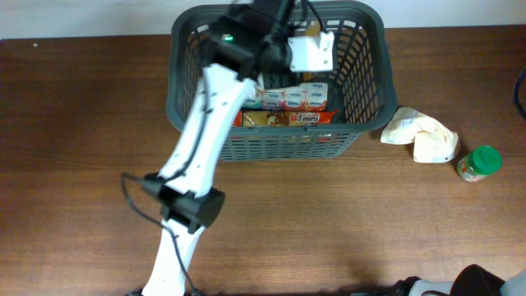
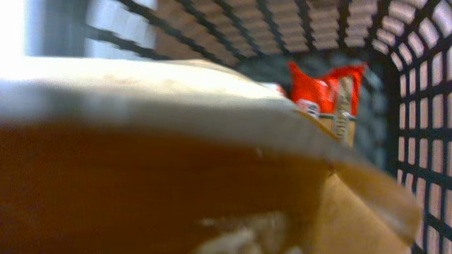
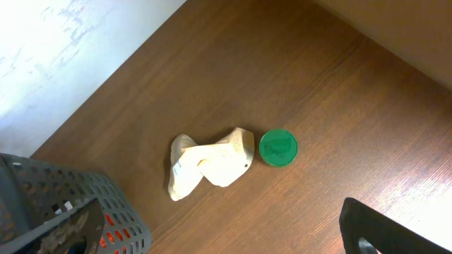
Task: Pack container
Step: 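Lift the snack bag into the basket and open the left gripper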
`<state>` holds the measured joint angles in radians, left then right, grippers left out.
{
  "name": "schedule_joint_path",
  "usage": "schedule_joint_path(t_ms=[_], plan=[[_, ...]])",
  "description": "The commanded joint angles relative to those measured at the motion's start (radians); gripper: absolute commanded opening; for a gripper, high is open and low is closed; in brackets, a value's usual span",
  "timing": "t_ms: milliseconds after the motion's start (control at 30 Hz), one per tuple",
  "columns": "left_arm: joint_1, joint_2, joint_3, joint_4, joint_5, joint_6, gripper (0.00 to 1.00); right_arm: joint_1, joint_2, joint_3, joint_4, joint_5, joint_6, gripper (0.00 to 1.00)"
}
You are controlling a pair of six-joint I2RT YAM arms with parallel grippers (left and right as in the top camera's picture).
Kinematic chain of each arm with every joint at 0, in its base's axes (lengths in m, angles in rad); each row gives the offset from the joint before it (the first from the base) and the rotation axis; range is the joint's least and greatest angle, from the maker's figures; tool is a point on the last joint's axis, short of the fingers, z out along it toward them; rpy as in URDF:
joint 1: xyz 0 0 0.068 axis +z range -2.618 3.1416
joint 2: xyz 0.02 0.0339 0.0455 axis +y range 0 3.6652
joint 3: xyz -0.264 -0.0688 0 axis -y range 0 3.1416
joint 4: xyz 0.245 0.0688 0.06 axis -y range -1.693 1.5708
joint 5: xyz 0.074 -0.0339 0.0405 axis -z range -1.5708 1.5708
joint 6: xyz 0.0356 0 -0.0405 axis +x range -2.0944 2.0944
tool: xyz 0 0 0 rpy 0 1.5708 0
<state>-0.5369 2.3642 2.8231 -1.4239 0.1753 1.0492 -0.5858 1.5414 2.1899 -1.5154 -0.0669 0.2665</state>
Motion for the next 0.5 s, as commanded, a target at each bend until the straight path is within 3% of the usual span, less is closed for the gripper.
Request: schedule_joint_path(t_ms=[0,33,100,233,367,467], plan=[[-0.016,0.006,-0.019,0.006,0.046,-0.047,0.47,-0.005,0.0,0.004,0.0,0.016,0.008,0.99],[-0.02,0.006,-0.026,0.006,0.046,-0.081,0.6,-0.005,0.0,0.004,0.0,0.016,0.008,0.99],[-0.024,0.003,-0.027,0.006,0.045,-0.135,0.99,-0.005,0.0,0.004,0.0,0.016,0.008,0.99],[-0.025,-0.039,-0.022,0.017,0.032,-0.243,0.99,-0.005,0.0,0.004,0.0,0.016,0.008,0.99],[0.014,-0.127,-0.01,0.009,-0.106,-0.443,0.99,-0.005,0.0,0.004,0.0,0.016,0.008,0.98],[0.07,-0.207,-0.01,-0.013,-0.157,-0.516,0.99,-0.005,0.0,0.004,0.0,0.016,0.008,0.99]])
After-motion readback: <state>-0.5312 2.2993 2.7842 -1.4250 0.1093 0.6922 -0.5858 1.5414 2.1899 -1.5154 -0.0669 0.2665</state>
